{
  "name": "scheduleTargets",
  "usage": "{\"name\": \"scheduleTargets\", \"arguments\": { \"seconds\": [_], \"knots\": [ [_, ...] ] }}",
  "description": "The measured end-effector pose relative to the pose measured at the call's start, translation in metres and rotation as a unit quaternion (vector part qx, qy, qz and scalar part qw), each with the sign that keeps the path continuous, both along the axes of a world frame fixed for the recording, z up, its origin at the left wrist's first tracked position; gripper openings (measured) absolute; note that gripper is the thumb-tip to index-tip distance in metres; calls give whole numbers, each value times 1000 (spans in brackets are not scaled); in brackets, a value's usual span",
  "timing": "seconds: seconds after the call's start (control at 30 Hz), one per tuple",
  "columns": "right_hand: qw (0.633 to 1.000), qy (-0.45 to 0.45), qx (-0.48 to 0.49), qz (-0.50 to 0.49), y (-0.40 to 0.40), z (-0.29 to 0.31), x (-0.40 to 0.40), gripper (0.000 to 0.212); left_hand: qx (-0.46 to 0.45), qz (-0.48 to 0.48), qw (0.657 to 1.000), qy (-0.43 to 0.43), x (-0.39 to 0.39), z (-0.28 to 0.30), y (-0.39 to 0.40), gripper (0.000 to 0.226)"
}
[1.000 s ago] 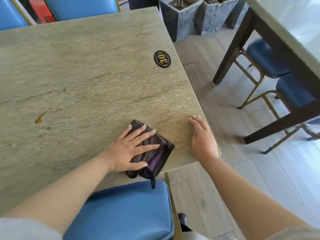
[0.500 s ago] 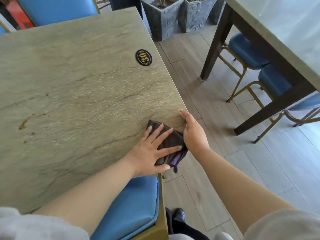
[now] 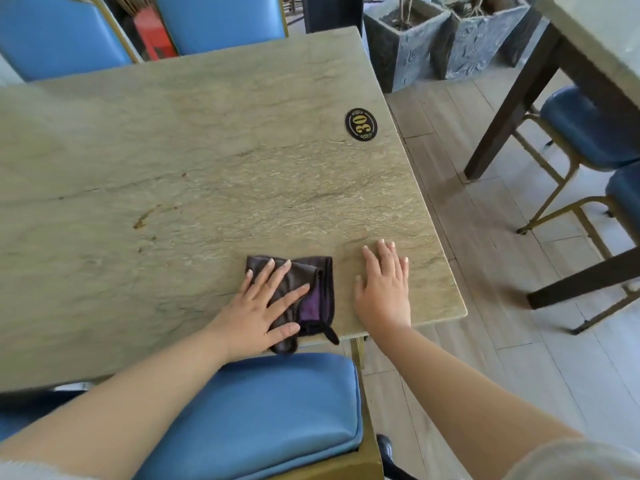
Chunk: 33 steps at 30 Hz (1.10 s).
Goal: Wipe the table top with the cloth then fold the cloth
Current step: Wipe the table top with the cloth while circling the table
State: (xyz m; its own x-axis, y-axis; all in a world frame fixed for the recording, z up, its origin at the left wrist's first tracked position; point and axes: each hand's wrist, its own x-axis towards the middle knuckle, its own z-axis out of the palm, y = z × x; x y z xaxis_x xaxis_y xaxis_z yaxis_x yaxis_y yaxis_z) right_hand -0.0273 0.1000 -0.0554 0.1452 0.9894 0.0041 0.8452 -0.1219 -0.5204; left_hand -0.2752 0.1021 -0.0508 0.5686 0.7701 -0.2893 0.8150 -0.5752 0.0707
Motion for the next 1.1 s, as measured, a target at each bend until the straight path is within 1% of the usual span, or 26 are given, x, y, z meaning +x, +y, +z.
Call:
{"name": "scheduleTargets", "arguments": {
  "seconds": [0.07,0.1,0.17,0.27,0.37,0.43,0.47,0.53,0.57,0.63,0.67,0.7,0.77,0.83,0.87,0.93,1.0,1.03,1.1],
  "knots": [
    [997,12,2,70,6,2,-22,51,1,-40,999,2,-30,0,-13,64],
    [995,18,2,102,9,3,-34,51,-2,-40,999,1,-45,1,-15,64],
    [989,30,-6,146,18,5,-57,51,-9,-5,1000,-9,-65,4,-8,62],
    [986,33,-19,162,37,4,-90,53,-2,75,997,-8,-80,5,23,61],
    [990,27,-25,136,55,5,-116,55,-2,183,983,-12,-90,2,71,68],
    [996,51,-21,73,64,7,-129,51,4,240,970,-26,-87,0,94,69],
    [998,56,-15,39,67,8,-136,48,6,251,968,-26,-84,-1,99,67],
    [999,47,-6,-9,70,10,-154,47,-1,239,971,-23,-82,-3,99,67],
    [999,40,-1,-17,72,11,-165,49,-14,226,973,-35,-85,-1,98,67],
    [1000,4,20,11,76,10,-187,55,-42,206,972,-108,-99,4,97,62],
    [998,-21,31,44,79,10,-197,56,-36,199,967,-155,-109,6,96,58],
    [995,-46,30,82,83,9,-207,56,-11,197,961,-193,-121,7,95,56],
    [985,-99,-10,142,91,7,-228,58,38,229,945,-231,-148,8,93,54],
    [974,-154,-57,157,93,5,-246,63,60,284,930,-225,-176,6,96,50],
    [971,-167,-65,160,93,3,-253,63,73,306,925,-214,-189,5,98,49],
    [970,-154,-45,181,89,1,-254,59,86,349,915,-182,-217,4,106,49],
    [977,-114,-4,182,90,-1,-243,50,90,392,904,-147,-248,-1,113,51],
    [984,-94,10,151,95,-2,-236,46,90,411,898,-130,-263,-4,115,53],
    [997,-63,8,39,115,-3,-231,43,89,431,894,-86,-283,-11,119,57]
  ]
}}
